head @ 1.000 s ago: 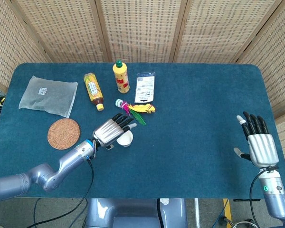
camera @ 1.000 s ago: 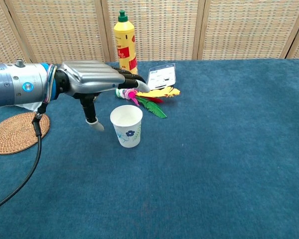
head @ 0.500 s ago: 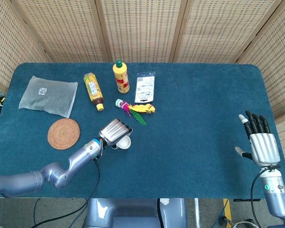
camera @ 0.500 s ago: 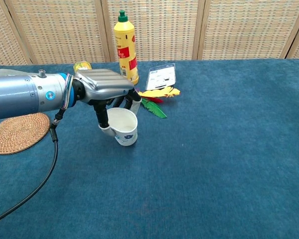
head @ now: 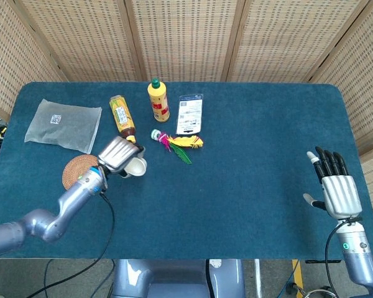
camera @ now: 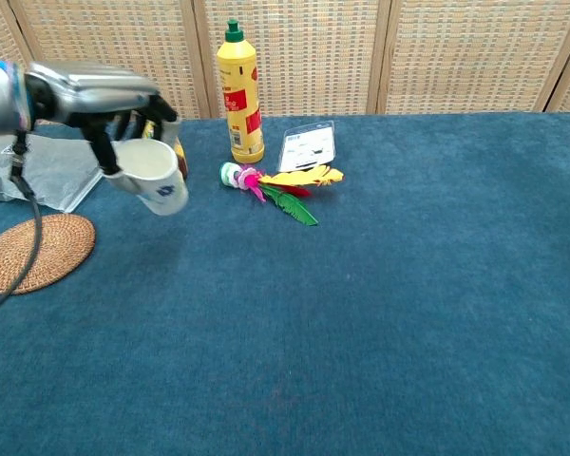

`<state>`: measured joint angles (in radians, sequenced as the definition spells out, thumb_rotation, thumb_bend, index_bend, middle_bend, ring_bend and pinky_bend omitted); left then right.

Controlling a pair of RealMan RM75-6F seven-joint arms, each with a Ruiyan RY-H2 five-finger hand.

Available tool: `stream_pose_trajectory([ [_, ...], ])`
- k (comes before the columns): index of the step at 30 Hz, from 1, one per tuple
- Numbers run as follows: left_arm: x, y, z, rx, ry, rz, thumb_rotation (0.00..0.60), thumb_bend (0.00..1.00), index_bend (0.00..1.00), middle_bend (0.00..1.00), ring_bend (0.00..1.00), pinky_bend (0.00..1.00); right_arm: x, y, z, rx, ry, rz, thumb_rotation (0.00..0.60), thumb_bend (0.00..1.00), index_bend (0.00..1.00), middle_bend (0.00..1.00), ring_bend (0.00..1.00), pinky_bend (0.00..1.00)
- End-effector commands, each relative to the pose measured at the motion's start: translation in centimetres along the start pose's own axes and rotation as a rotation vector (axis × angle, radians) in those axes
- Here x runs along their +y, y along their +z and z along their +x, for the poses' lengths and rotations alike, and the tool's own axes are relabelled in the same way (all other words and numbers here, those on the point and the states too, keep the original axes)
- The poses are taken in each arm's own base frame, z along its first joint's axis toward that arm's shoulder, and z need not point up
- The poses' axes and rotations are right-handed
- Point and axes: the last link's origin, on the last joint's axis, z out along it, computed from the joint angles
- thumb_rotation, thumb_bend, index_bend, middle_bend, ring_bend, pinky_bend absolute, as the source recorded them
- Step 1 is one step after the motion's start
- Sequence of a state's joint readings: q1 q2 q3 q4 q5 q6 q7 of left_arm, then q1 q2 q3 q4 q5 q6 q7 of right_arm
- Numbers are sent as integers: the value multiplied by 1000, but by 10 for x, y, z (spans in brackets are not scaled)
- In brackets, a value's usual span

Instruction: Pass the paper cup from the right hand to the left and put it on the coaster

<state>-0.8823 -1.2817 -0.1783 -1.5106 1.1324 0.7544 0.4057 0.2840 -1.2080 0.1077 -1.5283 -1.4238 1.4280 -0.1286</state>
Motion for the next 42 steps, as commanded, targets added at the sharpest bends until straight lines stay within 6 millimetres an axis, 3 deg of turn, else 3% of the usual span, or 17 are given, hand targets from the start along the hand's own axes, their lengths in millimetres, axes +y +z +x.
stream_pose_trajectory([
  [1, -60, -50, -5, -91, -55, 139, 600, 0, 476, 500, 486, 481, -3, -1, 0, -1, -2, 6, 600, 0, 76, 0, 0, 0],
  [6, -98, -78, -23, -207, -118, 237, 600, 0, 475, 494, 477, 478, -6, 0, -1, -5, 0, 13, 600, 0, 76, 0, 0, 0],
  [10, -108, -84, -36, -260, -133, 261, 600, 0, 472, 489, 467, 474, -8, 0, -2, -5, -1, 17, 600, 0, 76, 0, 0, 0],
  [28, -110, -54, -70, -292, -132, 269, 600, 0, 459, 480, 455, 468, -6, 1, -4, -16, -2, 9, 600, 0, 76, 0, 0, 0],
  [32, -111, -50, -77, -301, -123, 276, 600, 0, 446, 470, 445, 379, -6, 0, -4, -13, -1, 9, 600, 0, 76, 0, 0, 0],
  [34, -111, -50, -79, -311, -124, 276, 600, 0, 367, 404, 380, 330, -6, 0, -4, -14, -1, 8, 600, 0, 76, 0, 0, 0],
  [36, -111, -53, -79, -333, -140, 271, 600, 0, 121, 173, 160, 215, -6, 0, -4, -13, 0, 7, 600, 0, 76, 0, 0, 0],
  [38, -113, -59, -72, -334, -168, 270, 600, 0, 4, 25, 23, 100, -6, 0, -3, -12, 2, 8, 600, 0, 76, 0, 0, 0],
  [42, -120, -79, -52, -281, -193, 274, 600, 0, 0, 0, 0, 0, -6, 0, -3, -10, 5, 10, 600, 0, 76, 0, 0, 0],
])
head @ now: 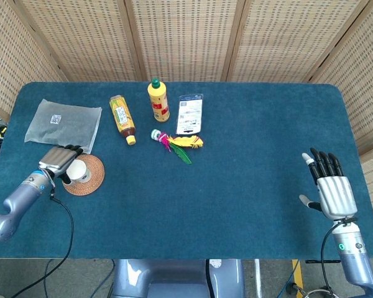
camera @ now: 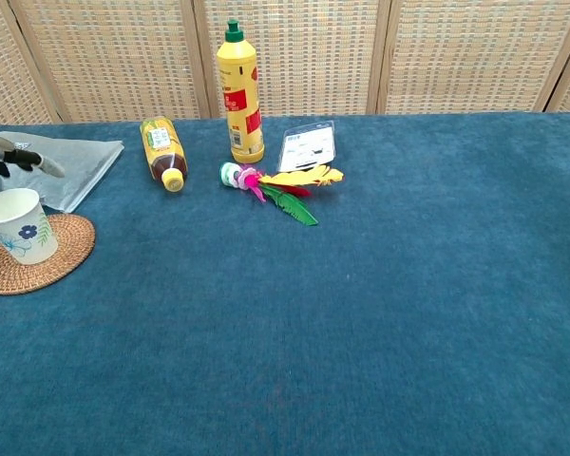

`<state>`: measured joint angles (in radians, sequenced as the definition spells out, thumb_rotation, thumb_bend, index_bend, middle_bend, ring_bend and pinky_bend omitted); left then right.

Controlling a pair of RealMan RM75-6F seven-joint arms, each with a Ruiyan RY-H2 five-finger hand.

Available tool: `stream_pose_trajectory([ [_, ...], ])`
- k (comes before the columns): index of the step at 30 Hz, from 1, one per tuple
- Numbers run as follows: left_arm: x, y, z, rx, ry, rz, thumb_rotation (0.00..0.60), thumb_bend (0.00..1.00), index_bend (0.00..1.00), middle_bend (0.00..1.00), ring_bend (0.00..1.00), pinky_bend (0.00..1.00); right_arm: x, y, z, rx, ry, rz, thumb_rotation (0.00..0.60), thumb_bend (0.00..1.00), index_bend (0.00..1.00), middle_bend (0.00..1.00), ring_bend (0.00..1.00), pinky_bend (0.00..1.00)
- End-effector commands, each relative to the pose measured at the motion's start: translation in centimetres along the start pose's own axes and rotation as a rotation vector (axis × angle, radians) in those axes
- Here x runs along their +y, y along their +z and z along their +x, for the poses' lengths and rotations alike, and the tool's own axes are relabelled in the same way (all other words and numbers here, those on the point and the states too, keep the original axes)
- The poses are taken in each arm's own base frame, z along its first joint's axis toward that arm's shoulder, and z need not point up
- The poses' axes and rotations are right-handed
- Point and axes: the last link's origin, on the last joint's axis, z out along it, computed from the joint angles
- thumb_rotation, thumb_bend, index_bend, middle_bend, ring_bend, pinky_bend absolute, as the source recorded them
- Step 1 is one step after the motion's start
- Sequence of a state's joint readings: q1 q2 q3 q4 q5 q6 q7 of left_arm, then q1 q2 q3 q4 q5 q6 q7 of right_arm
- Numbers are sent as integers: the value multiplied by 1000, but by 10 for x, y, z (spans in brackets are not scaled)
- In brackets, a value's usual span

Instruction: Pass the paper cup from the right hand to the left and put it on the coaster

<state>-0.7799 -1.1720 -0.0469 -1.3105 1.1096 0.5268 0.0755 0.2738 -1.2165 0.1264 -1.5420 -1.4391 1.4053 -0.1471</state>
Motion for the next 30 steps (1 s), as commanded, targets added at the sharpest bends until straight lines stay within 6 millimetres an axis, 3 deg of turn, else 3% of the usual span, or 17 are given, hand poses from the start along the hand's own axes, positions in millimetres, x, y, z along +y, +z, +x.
stream_pose_trajectory([
  [1, -13, -27, 16, 61, -36, -2, 600, 0, 0, 0, 0, 0, 0, 0, 0, -1, 3, 1, 600, 0, 76, 0, 0, 0],
  [6, -25, -50, 26, 136, -68, 2, 600, 0, 0, 0, 0, 0, -1, 0, 0, -2, 6, 5, 600, 0, 76, 0, 0, 0],
  [12, -48, -95, 28, 313, -147, 44, 600, 0, 0, 0, 0, 0, -4, -1, 1, 3, 3, 15, 600, 0, 73, 0, 0, 0],
  [15, -59, -124, 6, 412, -191, 149, 600, 0, 0, 0, 0, 0, -4, -2, 1, 7, -4, 14, 600, 0, 70, 0, 0, 0],
  [18, -54, -152, -35, 482, -279, 259, 600, 0, 0, 0, 0, 0, -5, -4, 2, 14, -14, 22, 600, 0, 70, 0, 0, 0],
  [21, -45, -165, -56, 495, -320, 282, 600, 0, 0, 0, 0, 0, -6, -6, 3, 17, -19, 29, 600, 0, 70, 0, 0, 0],
  [24, -39, -170, -65, 486, -320, 282, 600, 0, 0, 0, 0, 0, -8, -7, 4, 10, -25, 31, 600, 0, 70, 0, 0, 0],
  [30, -36, -171, -64, 488, -308, 278, 600, 0, 0, 0, 0, 0, -9, -9, 6, 8, -30, 26, 600, 0, 70, 0, 0, 0],
])
